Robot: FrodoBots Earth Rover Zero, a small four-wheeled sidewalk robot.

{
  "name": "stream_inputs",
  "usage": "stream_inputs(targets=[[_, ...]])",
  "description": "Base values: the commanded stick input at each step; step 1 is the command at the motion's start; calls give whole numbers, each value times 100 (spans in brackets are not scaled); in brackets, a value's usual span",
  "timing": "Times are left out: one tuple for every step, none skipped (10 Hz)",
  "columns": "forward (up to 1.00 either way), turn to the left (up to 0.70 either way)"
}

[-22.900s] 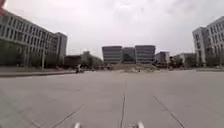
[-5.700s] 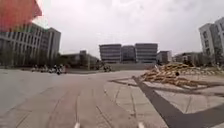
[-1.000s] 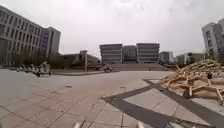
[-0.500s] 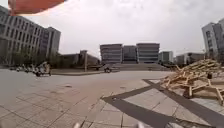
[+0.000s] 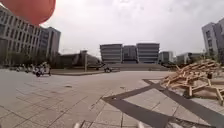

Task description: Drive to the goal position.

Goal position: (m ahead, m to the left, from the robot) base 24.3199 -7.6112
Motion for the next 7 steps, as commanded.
stream_inputs(targets=[[85,-29],[85,-34],[85,-34],[85,-34],[85,-33],[85,-24],[85,-12]])
